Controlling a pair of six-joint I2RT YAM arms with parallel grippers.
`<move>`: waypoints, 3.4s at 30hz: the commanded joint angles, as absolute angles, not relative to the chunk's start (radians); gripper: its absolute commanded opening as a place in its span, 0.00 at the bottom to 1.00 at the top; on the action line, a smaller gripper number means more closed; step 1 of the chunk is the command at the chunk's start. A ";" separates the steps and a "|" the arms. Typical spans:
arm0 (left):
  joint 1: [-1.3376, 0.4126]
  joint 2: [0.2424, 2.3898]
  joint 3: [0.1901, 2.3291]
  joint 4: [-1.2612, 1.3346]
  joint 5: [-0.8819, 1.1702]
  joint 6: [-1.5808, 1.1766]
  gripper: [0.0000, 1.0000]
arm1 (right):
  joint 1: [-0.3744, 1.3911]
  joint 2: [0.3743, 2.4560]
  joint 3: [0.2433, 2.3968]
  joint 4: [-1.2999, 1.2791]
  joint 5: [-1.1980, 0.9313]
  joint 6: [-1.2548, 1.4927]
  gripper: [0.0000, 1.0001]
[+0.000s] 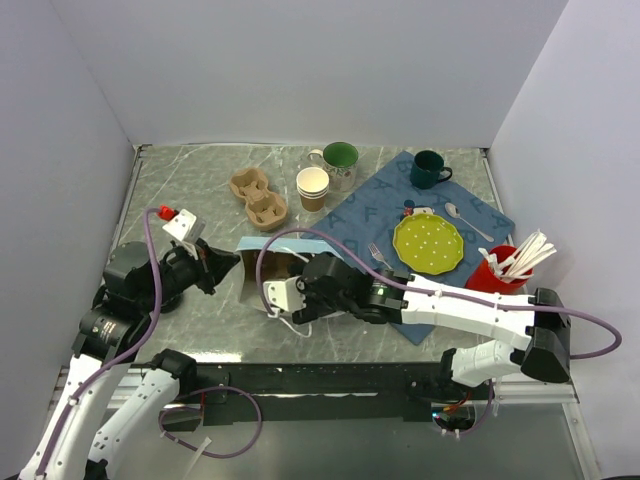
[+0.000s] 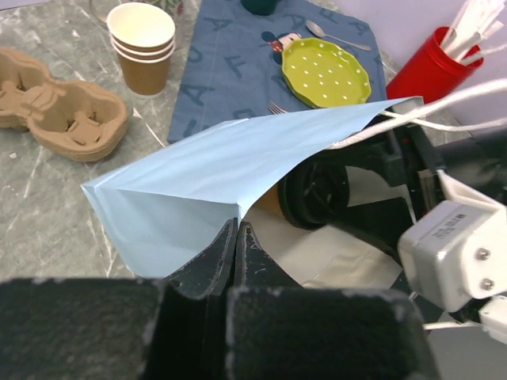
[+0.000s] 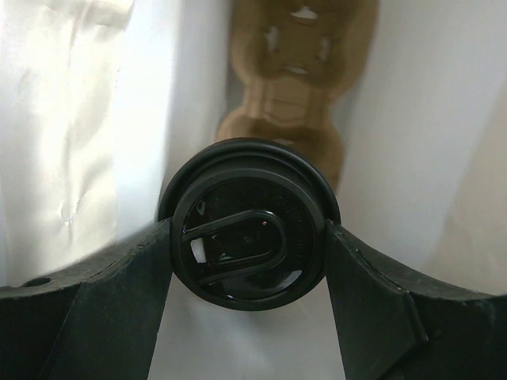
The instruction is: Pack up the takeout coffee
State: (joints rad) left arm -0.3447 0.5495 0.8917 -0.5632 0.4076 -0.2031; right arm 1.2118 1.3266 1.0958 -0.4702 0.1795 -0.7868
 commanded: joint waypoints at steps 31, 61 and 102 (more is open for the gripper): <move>-0.348 0.549 0.825 -0.486 0.587 -0.077 0.01 | 1.065 1.379 1.011 -0.275 0.058 -0.983 0.57; -0.350 0.584 0.862 -0.506 0.667 -0.090 0.01 | 1.023 1.376 1.094 -0.324 0.054 -1.005 0.58; -0.350 0.641 0.925 -0.561 0.589 -0.124 0.43 | 0.988 1.416 1.086 -0.379 -0.088 -1.013 0.56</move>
State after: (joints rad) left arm -0.3466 0.6346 0.8597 -0.5640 0.6979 -0.0704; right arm 0.9897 1.4166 1.0603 -0.3717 -0.0883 -1.0409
